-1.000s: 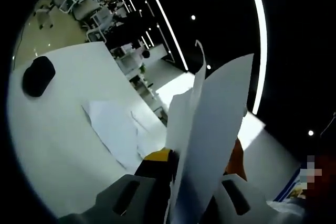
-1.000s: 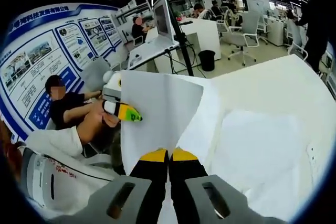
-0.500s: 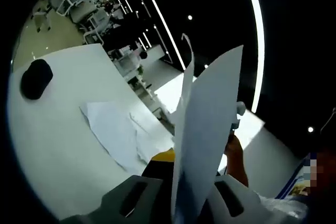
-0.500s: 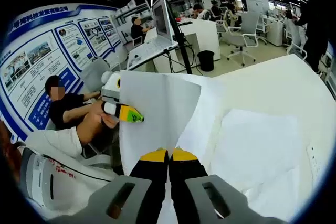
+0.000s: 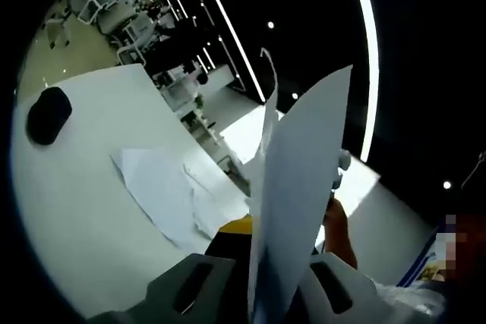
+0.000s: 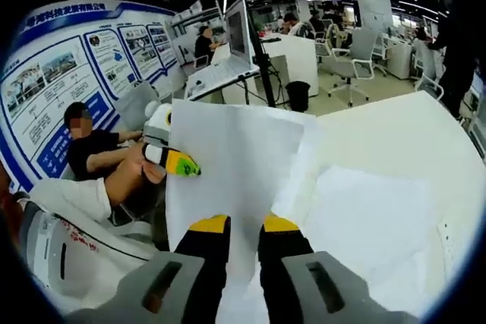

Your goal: Organize the stack of printing papers by aligning and flattening the scattered papers on the table

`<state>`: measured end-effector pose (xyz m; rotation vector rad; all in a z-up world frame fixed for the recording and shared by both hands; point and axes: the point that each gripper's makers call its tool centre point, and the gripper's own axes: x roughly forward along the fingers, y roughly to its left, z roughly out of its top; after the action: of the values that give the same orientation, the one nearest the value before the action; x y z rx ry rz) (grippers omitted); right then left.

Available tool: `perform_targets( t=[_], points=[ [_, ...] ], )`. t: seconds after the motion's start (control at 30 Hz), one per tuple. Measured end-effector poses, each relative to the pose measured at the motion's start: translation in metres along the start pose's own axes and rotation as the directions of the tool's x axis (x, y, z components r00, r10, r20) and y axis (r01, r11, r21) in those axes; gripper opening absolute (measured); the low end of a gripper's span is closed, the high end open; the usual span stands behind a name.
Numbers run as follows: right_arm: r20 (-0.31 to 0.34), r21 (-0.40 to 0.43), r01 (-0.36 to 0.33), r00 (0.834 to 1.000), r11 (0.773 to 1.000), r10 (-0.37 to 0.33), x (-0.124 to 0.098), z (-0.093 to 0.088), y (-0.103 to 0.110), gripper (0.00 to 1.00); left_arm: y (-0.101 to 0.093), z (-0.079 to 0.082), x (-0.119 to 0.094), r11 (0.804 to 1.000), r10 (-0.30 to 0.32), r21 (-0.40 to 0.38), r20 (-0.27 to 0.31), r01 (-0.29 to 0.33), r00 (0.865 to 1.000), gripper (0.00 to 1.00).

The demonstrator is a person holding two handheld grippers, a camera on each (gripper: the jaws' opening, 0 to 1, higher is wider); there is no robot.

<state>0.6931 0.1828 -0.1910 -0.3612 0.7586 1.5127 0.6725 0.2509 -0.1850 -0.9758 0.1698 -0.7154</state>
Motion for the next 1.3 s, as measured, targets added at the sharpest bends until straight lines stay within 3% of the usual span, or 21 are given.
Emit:
perform_targets(
  t=[0.17, 0.33, 0.6, 0.87, 1.3],
  points=[
    [-0.019, -0.062, 0.021, 1.000, 0.998, -0.022, 0.001, -0.004, 0.000, 0.21, -0.002, 0.000, 0.000, 1.000, -0.003, 0.001, -0.001, 0.003, 1.000, 0.06],
    [0.033, -0.063, 0.055, 0.998, 0.996, -0.053, -0.001, 0.003, -0.007, 0.31, -0.004, 0.000, -0.001, 1.000, -0.014, -0.005, 0.005, 0.014, 1.000, 0.06],
    [0.063, -0.075, 0.088, 0.995, 0.993, -0.083, -0.007, 0.006, -0.011, 0.39, -0.003, 0.002, -0.003, 1.000, -0.010, -0.005, 0.013, 0.010, 1.000, 0.06],
    [0.152, -0.057, 0.172, 0.975, 0.983, -0.162, -0.019, 0.012, -0.026, 0.57, -0.002, 0.003, -0.003, 1.000, -0.017, -0.011, 0.015, 0.017, 1.000, 0.06],
    [0.182, -0.079, 0.248, 0.956, 0.965, -0.231, -0.039, 0.006, -0.034, 0.71, 0.002, -0.001, -0.004, 0.999, -0.016, -0.029, 0.022, 0.017, 1.000, 0.06]
  ],
)
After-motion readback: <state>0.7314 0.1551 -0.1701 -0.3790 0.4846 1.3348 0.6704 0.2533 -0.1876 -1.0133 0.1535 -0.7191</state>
